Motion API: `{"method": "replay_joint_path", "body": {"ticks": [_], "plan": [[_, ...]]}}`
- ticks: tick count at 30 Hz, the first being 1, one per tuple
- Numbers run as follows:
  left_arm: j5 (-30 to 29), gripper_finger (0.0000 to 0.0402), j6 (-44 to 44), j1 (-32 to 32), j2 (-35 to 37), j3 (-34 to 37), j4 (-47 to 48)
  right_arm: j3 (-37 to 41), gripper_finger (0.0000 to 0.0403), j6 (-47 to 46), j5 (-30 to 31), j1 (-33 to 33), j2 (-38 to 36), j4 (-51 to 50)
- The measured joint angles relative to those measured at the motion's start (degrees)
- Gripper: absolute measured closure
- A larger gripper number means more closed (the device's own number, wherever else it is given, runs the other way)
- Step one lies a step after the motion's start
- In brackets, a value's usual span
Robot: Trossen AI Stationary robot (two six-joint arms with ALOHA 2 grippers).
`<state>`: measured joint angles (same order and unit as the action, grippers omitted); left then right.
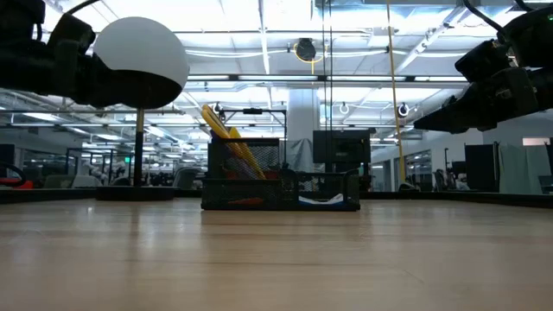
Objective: Pick and place office supplies into organizer
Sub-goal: Return to Home Position
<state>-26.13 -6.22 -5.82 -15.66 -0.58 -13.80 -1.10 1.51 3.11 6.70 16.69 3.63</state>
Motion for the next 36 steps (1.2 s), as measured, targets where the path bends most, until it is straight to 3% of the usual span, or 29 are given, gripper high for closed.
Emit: {"method": "replay_joint_path", "body": {"ticks": [15, 23, 36], "plan": [[-0.02, 0.0201, -1.01, 0.17, 4.98, -0.02, 3.73, 0.00, 0.0293, -0.67, -0.22, 0.00, -1.79, 1.83], [0.42, 0.0201, 3.42, 0.17, 4.85, -0.02, 6.76, 0.00, 0.0293, -16.49, -0.22, 0.00, -1.79, 1.81], [0.52, 0.0201, 3.48, 0.17, 4.83, -0.02, 6.75, 0.00, 0.0293, -16.93, -0.22, 0.00, -1.79, 1.91]]}}
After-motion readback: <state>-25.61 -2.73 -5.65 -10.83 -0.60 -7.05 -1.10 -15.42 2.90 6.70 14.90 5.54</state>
